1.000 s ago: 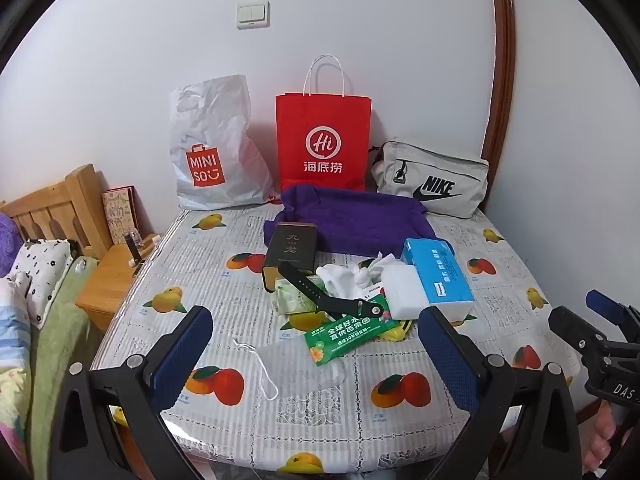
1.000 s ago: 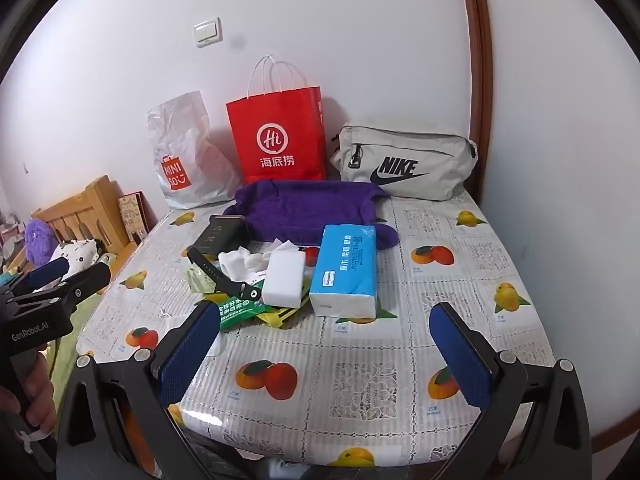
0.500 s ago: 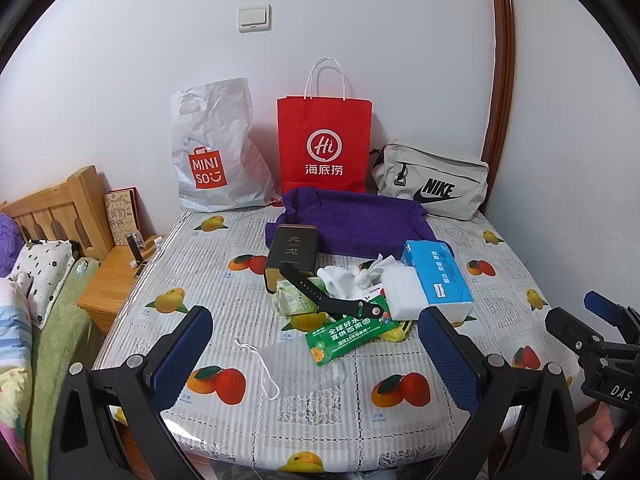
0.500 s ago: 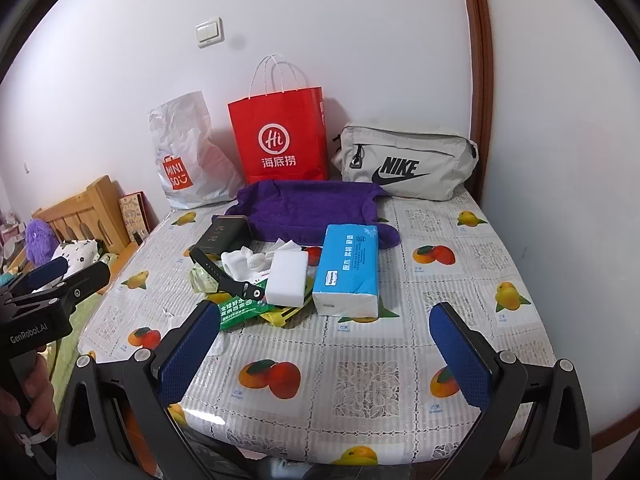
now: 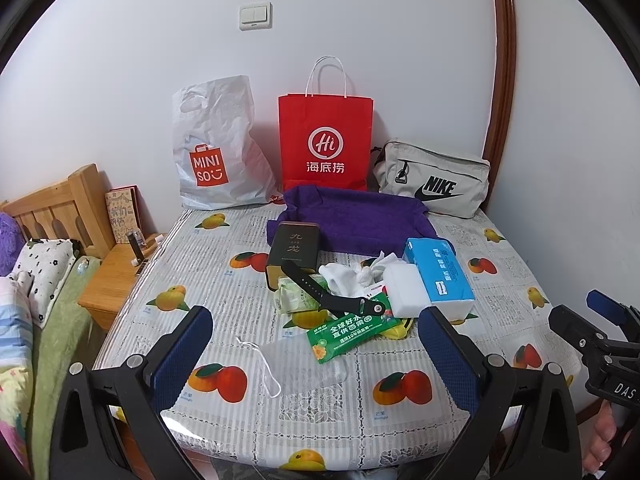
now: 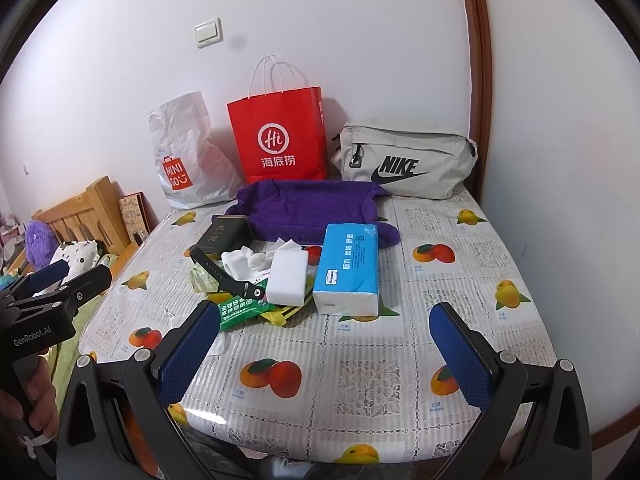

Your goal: Organize soft objects

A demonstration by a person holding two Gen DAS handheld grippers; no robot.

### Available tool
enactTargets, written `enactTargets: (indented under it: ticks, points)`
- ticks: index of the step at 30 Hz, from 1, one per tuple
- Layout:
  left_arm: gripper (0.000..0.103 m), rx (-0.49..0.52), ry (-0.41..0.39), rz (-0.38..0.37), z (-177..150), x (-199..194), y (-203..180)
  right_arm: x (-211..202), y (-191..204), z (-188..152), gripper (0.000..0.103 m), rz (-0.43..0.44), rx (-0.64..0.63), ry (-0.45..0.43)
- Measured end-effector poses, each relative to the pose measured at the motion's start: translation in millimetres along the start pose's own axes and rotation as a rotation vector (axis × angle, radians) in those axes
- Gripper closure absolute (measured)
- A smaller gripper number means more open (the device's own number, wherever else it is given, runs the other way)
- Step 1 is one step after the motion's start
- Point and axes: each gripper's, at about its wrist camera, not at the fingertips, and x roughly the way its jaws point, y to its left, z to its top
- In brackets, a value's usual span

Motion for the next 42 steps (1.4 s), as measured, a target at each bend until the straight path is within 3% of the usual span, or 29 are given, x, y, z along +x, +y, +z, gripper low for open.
enactTargets:
  ticks: [42]
  points:
    - [0.000,-0.004,0.001,0.007,-4.4,-0.1,2.8,-3.7,5.2,0.2,0.000,-0.004,-0.014,-0.012]
